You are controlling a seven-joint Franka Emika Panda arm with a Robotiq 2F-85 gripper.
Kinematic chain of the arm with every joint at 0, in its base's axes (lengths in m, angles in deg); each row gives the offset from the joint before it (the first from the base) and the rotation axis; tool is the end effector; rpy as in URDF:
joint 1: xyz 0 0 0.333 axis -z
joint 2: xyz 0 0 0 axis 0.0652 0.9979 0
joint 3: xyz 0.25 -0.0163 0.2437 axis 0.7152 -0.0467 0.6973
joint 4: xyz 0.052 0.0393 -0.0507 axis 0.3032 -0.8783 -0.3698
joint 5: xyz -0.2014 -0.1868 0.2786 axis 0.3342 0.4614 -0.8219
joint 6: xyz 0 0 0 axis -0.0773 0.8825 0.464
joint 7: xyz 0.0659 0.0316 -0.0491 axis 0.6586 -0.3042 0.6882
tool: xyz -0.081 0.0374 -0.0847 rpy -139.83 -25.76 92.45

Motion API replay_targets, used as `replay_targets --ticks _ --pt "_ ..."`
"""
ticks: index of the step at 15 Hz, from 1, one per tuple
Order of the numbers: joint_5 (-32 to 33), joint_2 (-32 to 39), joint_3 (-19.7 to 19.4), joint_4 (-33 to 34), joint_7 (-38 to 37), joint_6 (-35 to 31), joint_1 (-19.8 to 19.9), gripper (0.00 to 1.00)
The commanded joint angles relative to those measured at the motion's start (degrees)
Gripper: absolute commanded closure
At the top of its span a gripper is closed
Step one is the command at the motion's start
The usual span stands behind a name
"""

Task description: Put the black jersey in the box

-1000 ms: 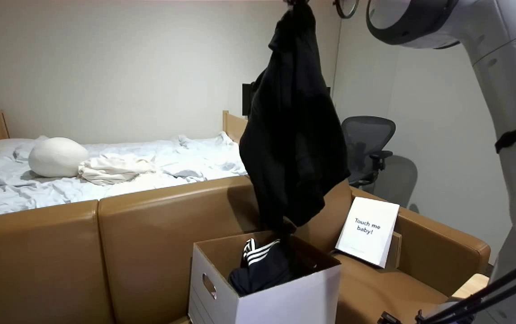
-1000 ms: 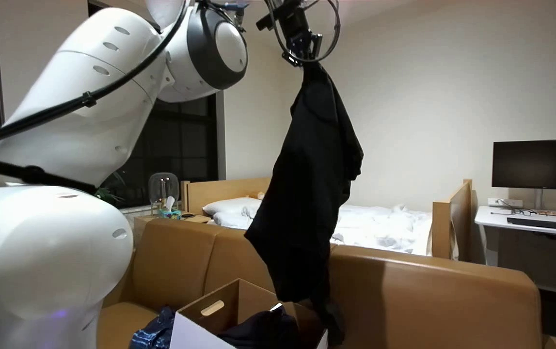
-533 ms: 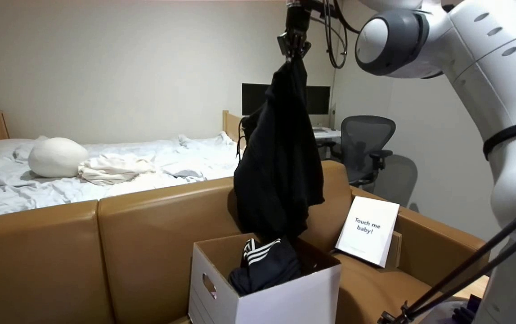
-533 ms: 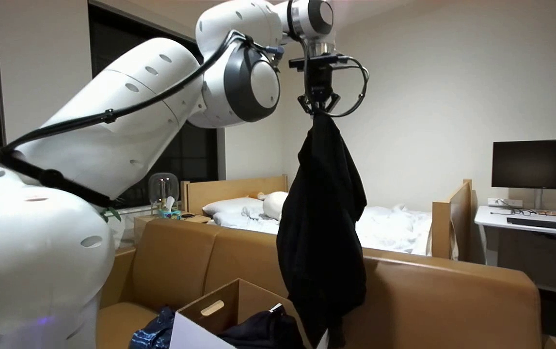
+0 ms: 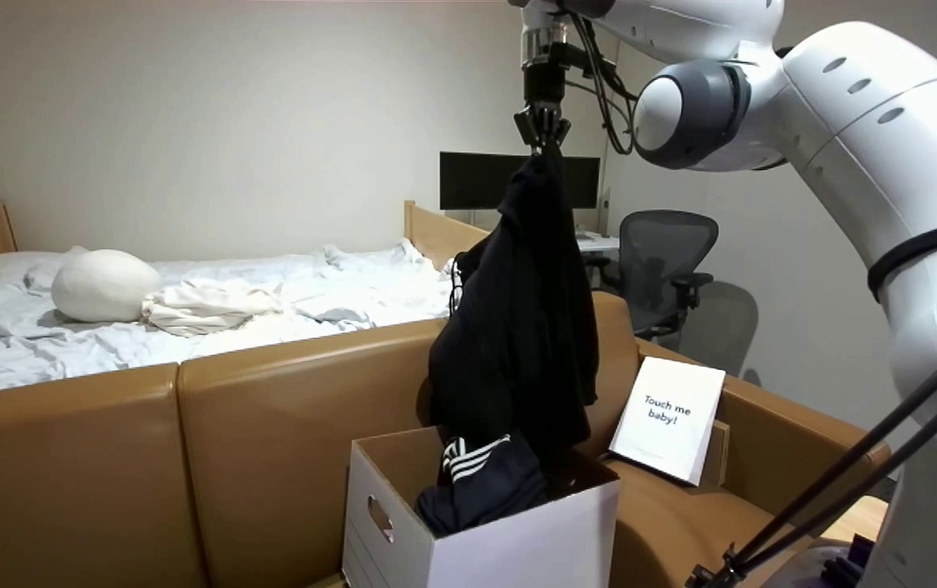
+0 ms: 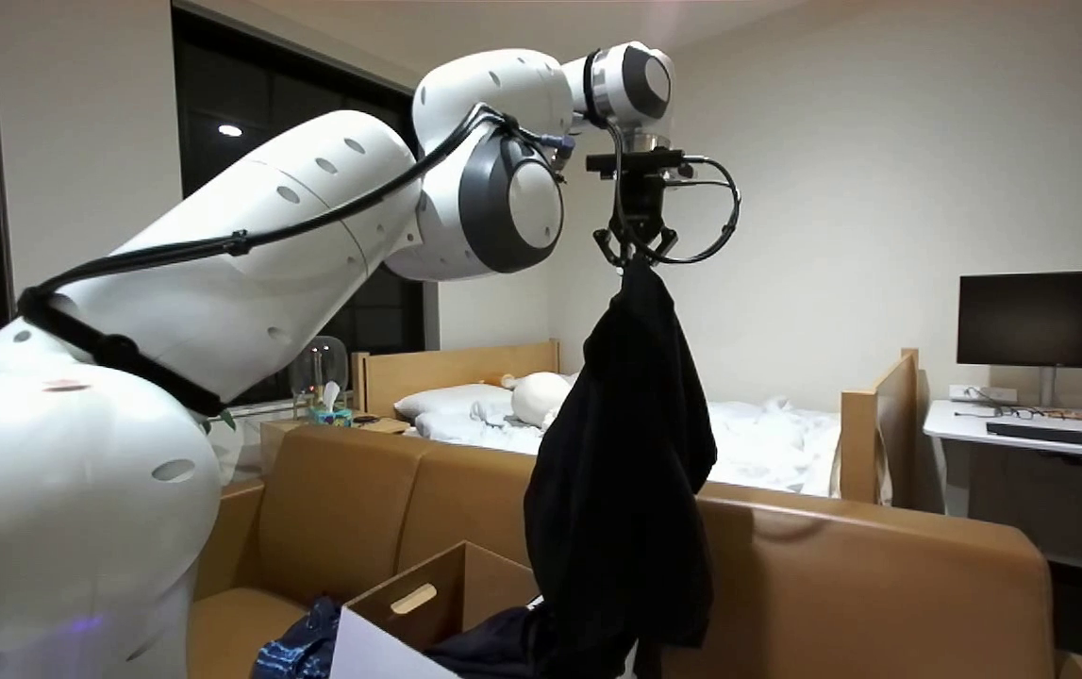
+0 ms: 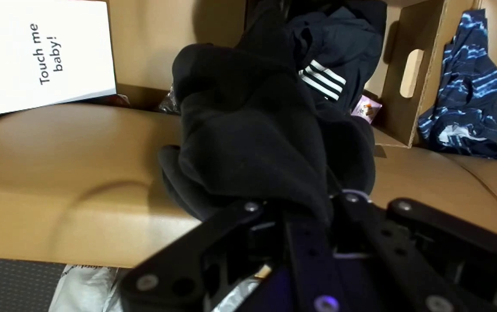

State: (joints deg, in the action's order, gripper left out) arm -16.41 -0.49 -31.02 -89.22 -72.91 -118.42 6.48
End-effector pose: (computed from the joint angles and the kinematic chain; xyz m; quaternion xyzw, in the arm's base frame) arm 0.6803 -0.1161 0.6208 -0.9965 -0.0441 0.0631 0.0323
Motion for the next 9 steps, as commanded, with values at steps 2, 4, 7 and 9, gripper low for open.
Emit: replay_targets --ticks 2,4,7,9 --pt "0.0 2.4 1.0 -4.3 2.4 2.9 -0.9 0.96" --pt "-2.1 7.5 3.2 0.4 3.5 5.3 -1.9 0.96" --pt "-2.4 11.7 5.0 0.9 5.6 8.9 -4.8 0.96" --pt "-2.1 12.4 5.8 -1.7 8.1 11.3 -5.9 0.96"
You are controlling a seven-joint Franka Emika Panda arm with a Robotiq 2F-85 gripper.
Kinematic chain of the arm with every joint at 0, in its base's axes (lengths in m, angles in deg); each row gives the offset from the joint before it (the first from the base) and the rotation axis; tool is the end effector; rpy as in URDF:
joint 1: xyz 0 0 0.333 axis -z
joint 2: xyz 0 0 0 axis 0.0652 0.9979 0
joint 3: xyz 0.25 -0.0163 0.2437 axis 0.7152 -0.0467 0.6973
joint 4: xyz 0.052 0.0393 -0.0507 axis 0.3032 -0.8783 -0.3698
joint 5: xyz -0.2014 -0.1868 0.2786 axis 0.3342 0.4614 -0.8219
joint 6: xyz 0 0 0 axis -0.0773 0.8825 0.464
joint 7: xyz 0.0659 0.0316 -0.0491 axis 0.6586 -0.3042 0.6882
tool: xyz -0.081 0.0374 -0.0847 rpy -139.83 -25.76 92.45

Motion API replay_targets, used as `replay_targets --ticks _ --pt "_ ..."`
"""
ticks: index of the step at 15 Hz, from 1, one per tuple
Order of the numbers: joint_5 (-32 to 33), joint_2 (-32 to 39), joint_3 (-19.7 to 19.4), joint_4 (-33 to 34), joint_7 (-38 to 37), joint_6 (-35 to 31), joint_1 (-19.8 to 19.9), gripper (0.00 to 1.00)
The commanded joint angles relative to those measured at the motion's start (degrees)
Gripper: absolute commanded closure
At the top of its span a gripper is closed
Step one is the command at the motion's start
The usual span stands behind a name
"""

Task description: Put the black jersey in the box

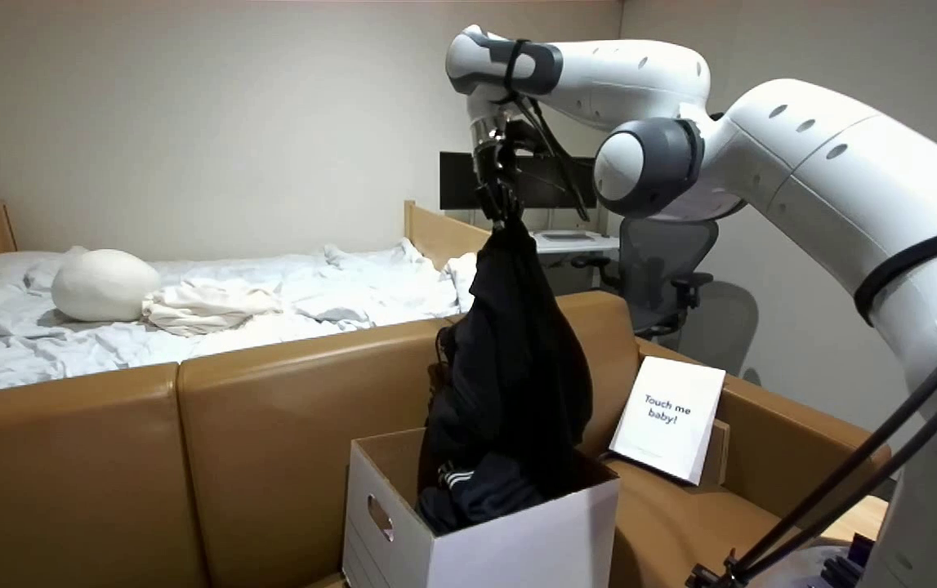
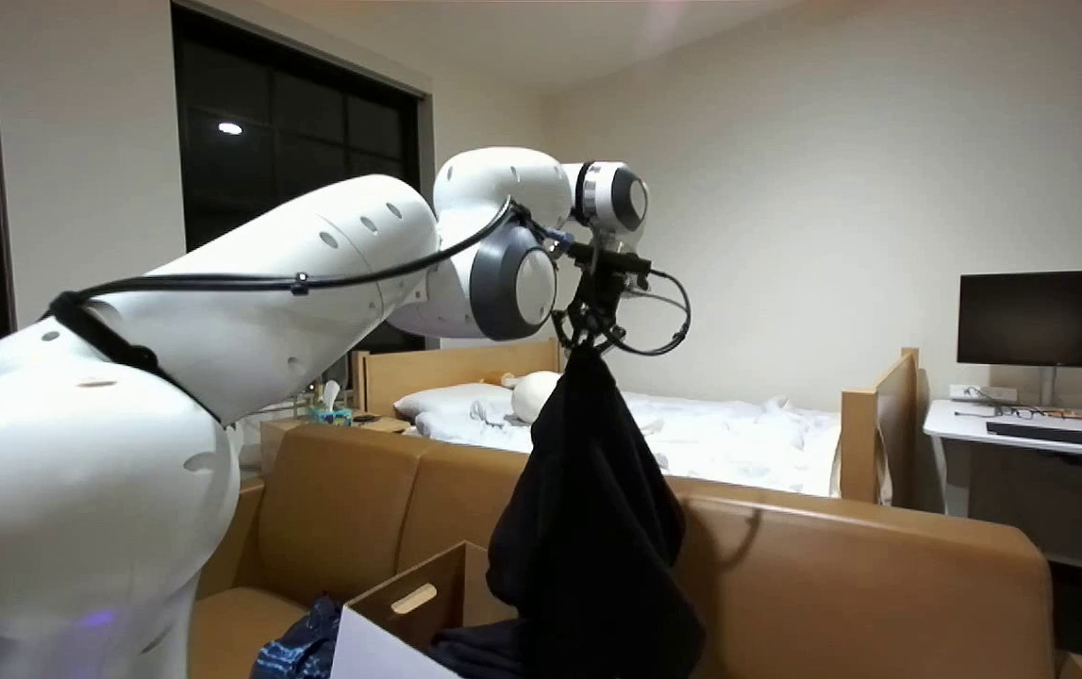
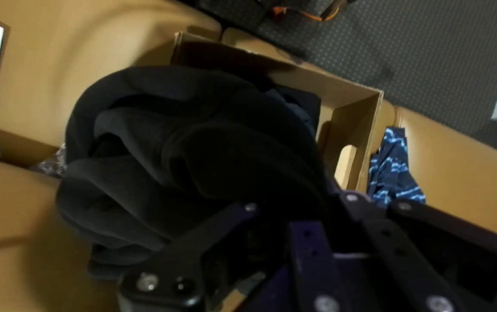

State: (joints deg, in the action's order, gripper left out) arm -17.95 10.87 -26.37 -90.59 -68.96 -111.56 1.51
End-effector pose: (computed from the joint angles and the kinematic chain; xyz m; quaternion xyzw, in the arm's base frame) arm 0.7150 -0.0322 0.4679 -0.9576 -0.1526 0.2204 0.1052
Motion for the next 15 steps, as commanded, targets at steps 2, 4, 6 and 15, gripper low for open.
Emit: replay_targets --ticks 2,4,6,15 --pt "-0.8 2.4 1.9 -0.7 7.1 7.8 -1.2 0.96" --pt "0.1 3.8 2.2 -0.3 10.9 10.6 -2.8 0.96" --pt "0.6 5.4 2.7 -0.3 15.0 12.7 -3.2 0.96" --pt "0.6 10.5 3.8 -1.2 21.8 14.9 -5.8 0.96"
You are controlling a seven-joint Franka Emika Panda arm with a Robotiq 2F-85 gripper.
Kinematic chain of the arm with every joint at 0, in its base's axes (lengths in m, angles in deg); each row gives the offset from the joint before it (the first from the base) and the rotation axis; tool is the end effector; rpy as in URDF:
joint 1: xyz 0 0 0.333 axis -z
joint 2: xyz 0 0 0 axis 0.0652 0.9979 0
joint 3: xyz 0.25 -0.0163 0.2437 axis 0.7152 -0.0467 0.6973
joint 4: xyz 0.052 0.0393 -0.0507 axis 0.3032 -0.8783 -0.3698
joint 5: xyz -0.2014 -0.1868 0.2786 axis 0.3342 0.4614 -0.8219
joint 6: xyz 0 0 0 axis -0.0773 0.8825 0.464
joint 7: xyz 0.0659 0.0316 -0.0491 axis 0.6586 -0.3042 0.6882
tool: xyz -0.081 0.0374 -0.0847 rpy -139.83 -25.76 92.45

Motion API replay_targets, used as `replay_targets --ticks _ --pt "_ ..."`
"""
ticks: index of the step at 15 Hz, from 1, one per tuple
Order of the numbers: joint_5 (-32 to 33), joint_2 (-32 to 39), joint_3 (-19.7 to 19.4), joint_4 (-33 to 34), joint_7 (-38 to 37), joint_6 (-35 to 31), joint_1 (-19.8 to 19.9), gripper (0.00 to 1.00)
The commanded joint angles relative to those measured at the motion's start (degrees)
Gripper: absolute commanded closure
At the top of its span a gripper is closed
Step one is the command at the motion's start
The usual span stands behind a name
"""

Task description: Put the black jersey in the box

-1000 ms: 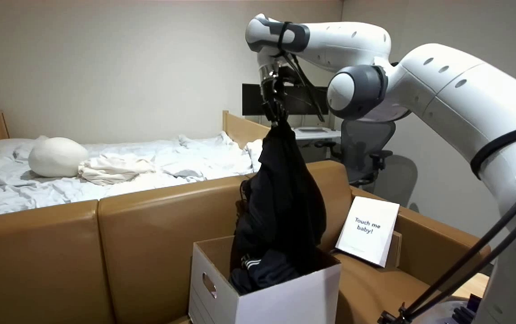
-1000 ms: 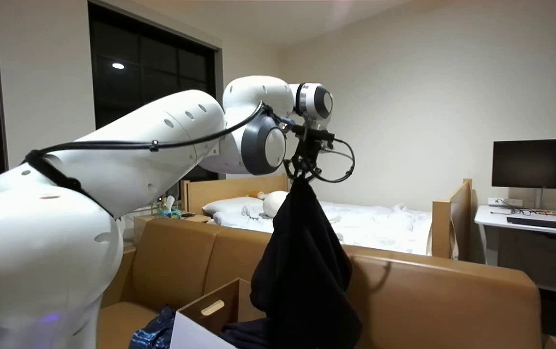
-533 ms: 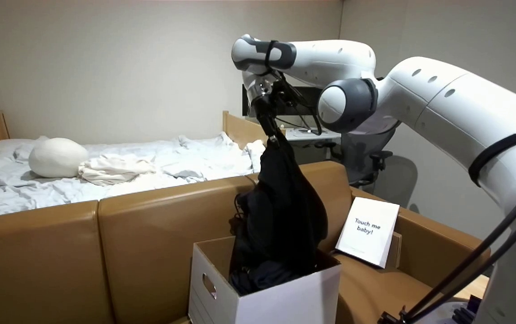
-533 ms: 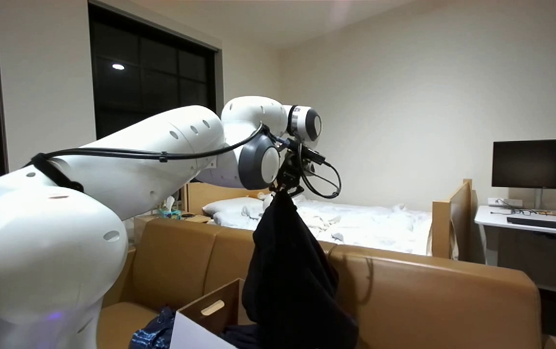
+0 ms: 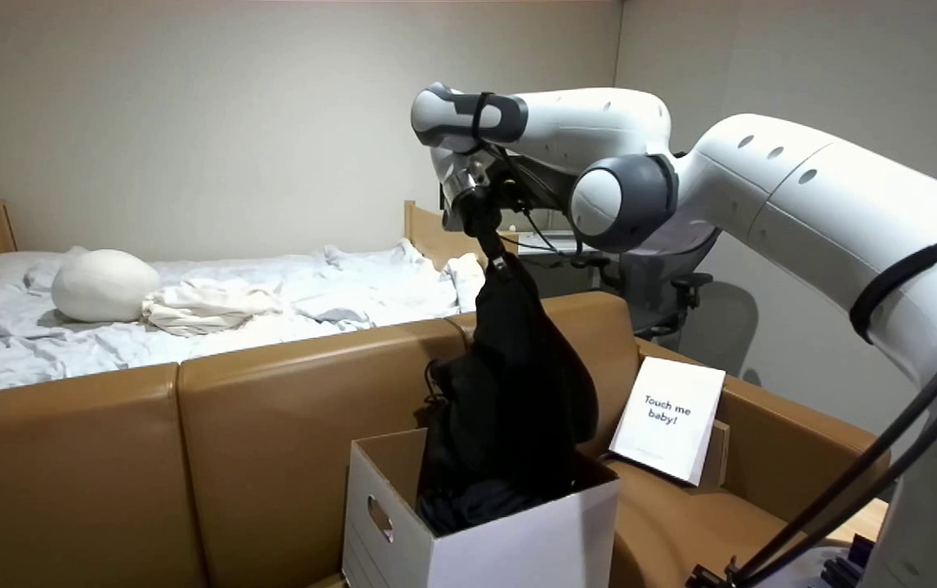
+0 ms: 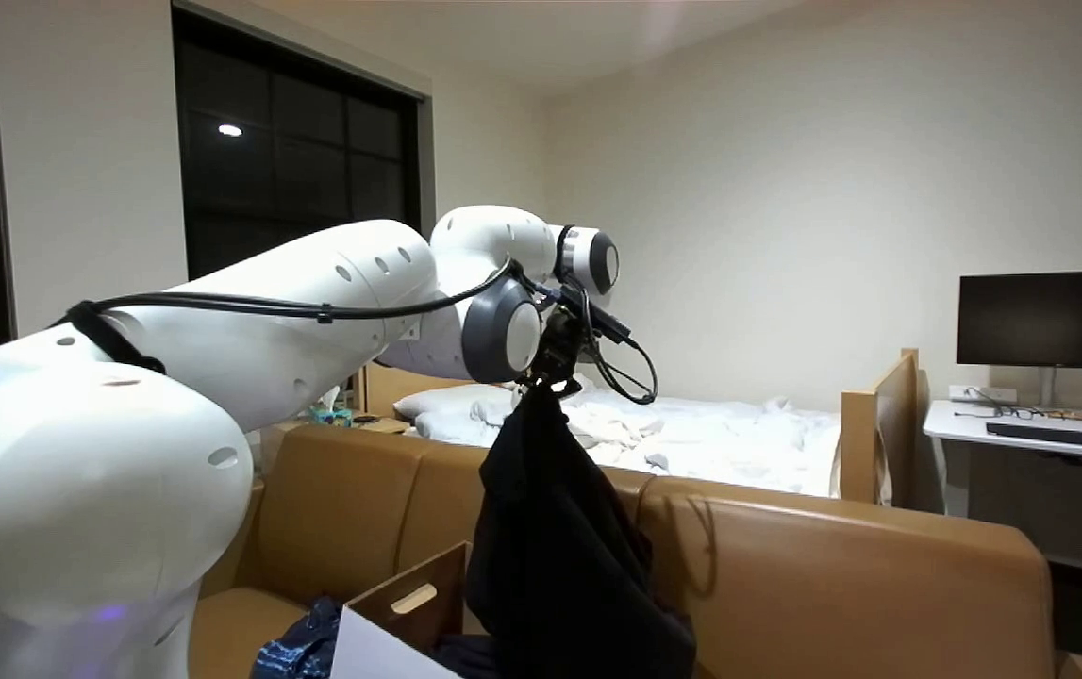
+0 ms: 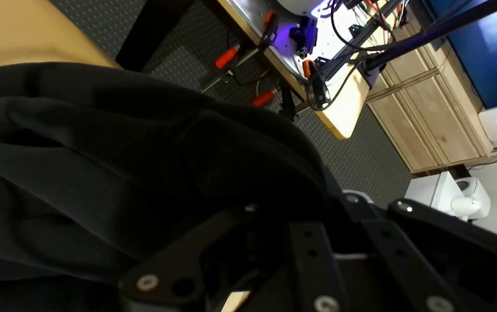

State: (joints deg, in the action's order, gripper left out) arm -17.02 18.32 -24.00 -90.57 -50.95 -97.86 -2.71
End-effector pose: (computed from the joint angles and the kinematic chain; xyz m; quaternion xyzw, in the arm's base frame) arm 0.6906 0.0274 0.3789 -0.8477 -0.3304 0.3693 0.1894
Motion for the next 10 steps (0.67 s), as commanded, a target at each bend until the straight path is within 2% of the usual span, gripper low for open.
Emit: replay_targets --ticks 1,7,9,10 --pt "0.0 3.6 1.8 -2.3 5.1 0.1 -2.4 0.96" --pt "1.8 10.1 3.1 -4.3 15.2 1.0 -7.2 0.96" --pt "2.4 12.3 1.7 -2.4 12.5 -4.6 -8.2 0.96" --pt "1.0 12.9 2.4 -2.1 12.0 -6.7 -7.6 0.96"
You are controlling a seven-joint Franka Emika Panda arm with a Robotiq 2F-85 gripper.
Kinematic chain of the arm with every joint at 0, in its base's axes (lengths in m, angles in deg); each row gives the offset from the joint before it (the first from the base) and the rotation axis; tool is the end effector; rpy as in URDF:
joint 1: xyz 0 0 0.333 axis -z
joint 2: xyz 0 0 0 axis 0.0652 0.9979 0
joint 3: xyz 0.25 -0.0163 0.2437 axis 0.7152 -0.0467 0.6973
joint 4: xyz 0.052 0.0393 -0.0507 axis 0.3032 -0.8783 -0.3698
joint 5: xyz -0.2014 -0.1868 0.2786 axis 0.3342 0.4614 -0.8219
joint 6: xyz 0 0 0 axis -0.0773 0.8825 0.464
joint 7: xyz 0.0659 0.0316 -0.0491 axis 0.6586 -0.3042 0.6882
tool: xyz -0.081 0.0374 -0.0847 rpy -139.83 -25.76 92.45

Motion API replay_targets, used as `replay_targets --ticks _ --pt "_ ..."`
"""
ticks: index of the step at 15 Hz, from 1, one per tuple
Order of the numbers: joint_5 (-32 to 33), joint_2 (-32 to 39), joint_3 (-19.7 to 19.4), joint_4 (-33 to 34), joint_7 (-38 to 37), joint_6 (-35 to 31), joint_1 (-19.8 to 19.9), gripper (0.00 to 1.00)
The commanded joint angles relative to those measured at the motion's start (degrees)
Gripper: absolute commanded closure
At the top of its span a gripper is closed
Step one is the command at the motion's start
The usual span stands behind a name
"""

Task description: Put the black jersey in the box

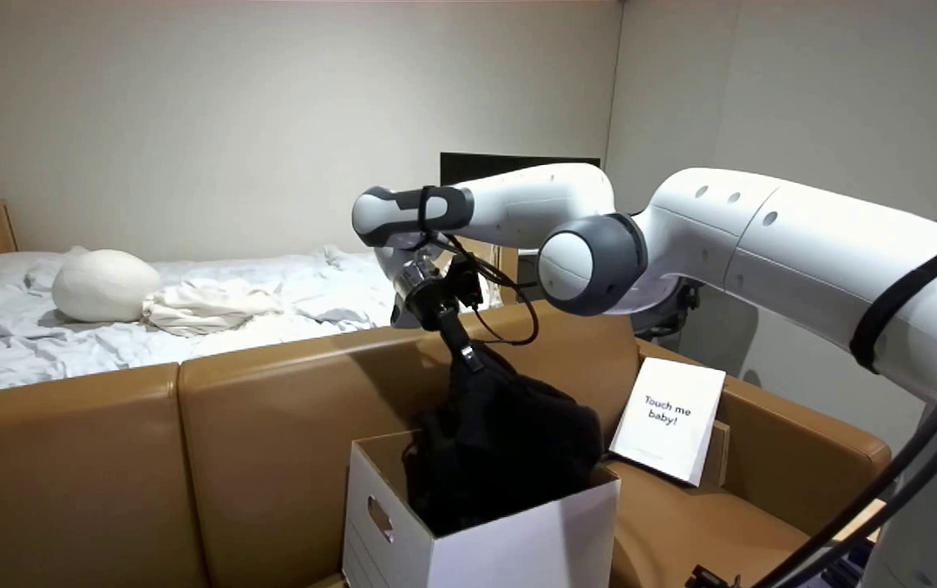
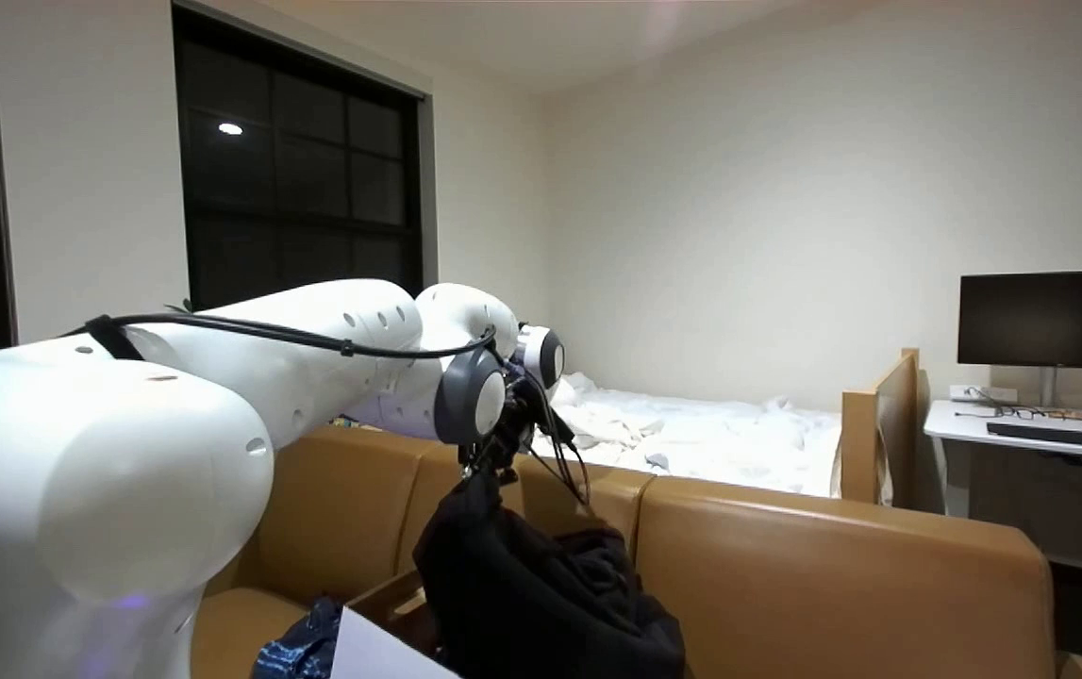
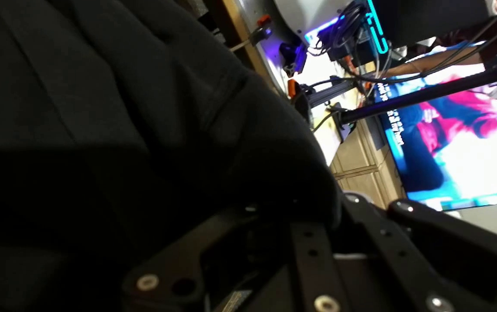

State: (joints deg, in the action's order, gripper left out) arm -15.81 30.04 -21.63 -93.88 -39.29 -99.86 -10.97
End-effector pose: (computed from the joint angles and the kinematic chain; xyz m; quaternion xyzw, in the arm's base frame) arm 0.6709 0.1363 0.2181 -0.7289 -0.4507 0.4536 0.2446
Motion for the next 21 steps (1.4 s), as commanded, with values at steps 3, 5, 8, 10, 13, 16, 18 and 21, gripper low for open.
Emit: replay_targets --ticks 3,5,8,10,13,16,18,21 --pt "-0.9 2.0 1.0 0.7 2.9 -8.8 1.4 0.96" --pt "-0.4 2.4 1.0 0.2 5.1 -9.3 1.5 0.96" --pt "0.3 2.7 0.5 0.1 7.0 -9.7 1.1 0.96" --pt "-0.5 3.3 0.4 0.7 4.7 -12.2 1.3 0.95" --pt "0.3 5.3 -0.4 2.2 2.8 -24.1 0.1 0.97" --pt "1.6 6.8 -1.9 2.2 3.0 -35.8 -1.3 0.97" --pt "2.5 11.1 -3.6 7.9 2.2 -40.3 -2.5 0.97" --pt "3.7 8.5 -6.0 0.5 0.1 -51.6 -2.8 0.97"
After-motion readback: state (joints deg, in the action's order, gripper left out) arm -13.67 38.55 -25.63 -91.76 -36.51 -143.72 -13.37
